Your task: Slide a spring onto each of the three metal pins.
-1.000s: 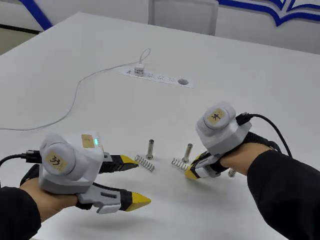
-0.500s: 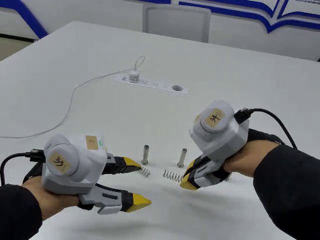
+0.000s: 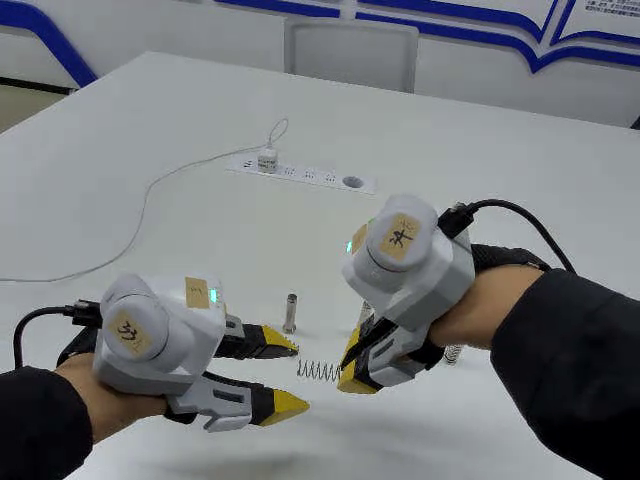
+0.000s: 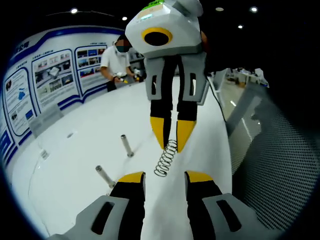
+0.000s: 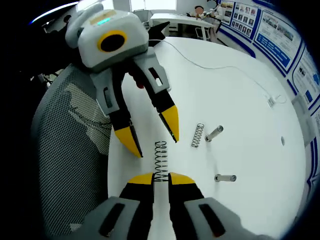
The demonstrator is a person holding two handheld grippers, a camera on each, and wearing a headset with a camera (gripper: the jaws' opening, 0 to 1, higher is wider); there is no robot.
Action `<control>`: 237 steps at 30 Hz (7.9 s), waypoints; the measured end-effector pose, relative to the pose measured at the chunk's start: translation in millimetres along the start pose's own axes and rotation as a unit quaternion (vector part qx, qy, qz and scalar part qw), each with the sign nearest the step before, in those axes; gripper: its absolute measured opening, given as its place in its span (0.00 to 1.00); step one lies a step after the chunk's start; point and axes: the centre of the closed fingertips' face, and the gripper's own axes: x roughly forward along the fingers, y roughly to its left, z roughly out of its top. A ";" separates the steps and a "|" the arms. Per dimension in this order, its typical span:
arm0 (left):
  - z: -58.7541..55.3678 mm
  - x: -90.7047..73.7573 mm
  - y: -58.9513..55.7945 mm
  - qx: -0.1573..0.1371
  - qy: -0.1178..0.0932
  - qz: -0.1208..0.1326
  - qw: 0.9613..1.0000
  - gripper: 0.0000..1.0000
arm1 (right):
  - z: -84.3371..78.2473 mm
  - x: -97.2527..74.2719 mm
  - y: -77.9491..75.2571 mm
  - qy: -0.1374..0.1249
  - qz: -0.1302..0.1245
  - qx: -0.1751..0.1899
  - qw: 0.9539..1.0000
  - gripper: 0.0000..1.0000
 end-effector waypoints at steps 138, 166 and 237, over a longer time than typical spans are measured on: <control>-22.6 -19.4 21.8 -0.101 -0.025 0.059 0.993 0.49 | -35.6 16.9 -117.0 0.048 -0.074 0.090 0.992 0.12; -22.2 -21.4 21.1 -0.103 -0.023 0.061 0.993 0.49 | -40.5 28.8 -119.4 0.052 -0.078 0.080 0.992 0.19; -27.4 -17.9 18.6 -0.086 0.002 0.056 0.995 0.43 | 9.2 48.2 -21.4 0.014 -0.016 0.020 1.000 0.12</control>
